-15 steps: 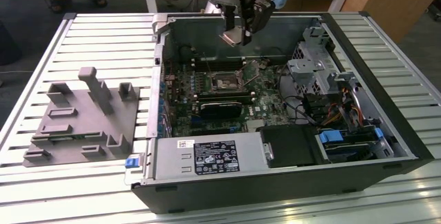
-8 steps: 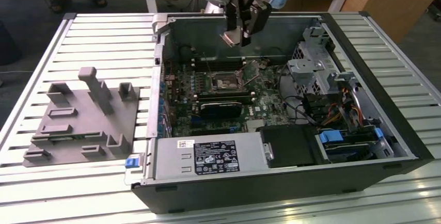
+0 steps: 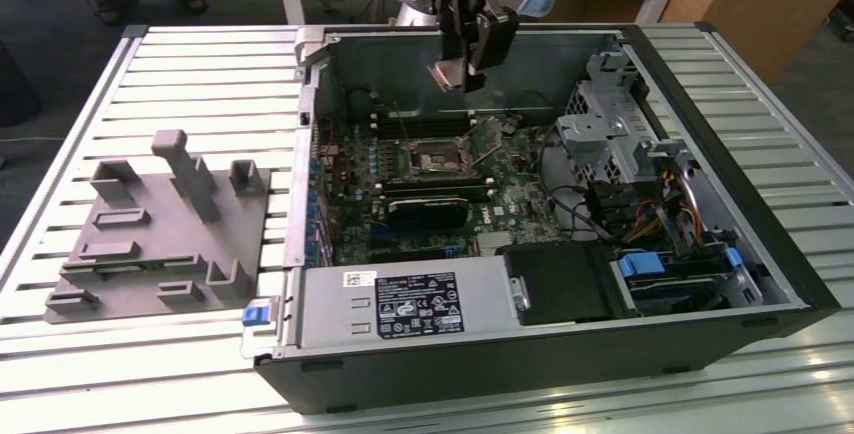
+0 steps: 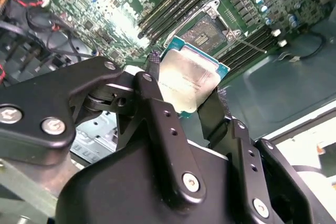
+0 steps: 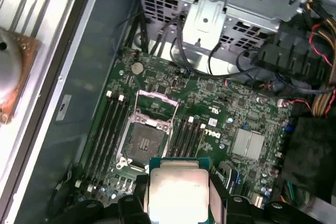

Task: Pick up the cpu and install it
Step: 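Place the cpu into insertion slot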

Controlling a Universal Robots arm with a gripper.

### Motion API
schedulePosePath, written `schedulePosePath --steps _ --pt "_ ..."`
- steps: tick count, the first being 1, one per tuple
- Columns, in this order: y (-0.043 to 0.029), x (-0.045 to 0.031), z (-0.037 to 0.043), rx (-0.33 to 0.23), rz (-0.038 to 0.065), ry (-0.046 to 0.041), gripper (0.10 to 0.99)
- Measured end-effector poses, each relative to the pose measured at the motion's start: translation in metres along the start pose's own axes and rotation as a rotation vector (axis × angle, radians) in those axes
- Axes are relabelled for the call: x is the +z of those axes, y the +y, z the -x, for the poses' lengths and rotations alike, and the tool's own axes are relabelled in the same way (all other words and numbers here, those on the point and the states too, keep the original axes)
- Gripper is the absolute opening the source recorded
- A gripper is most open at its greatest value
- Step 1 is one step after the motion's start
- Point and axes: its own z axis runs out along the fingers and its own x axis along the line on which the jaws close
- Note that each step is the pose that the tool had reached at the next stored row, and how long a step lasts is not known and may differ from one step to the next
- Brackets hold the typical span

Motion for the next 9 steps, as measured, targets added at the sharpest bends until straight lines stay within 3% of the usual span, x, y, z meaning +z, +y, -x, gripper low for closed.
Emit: schedulePosePath --steps 3,9 --pt "-0.0004 0.0004 -0.0001 0.035 0.000 -0.0028 0.541" --pt "-0.0004 0.0011 -0.0001 0.047 0.000 -0.0038 0.541"
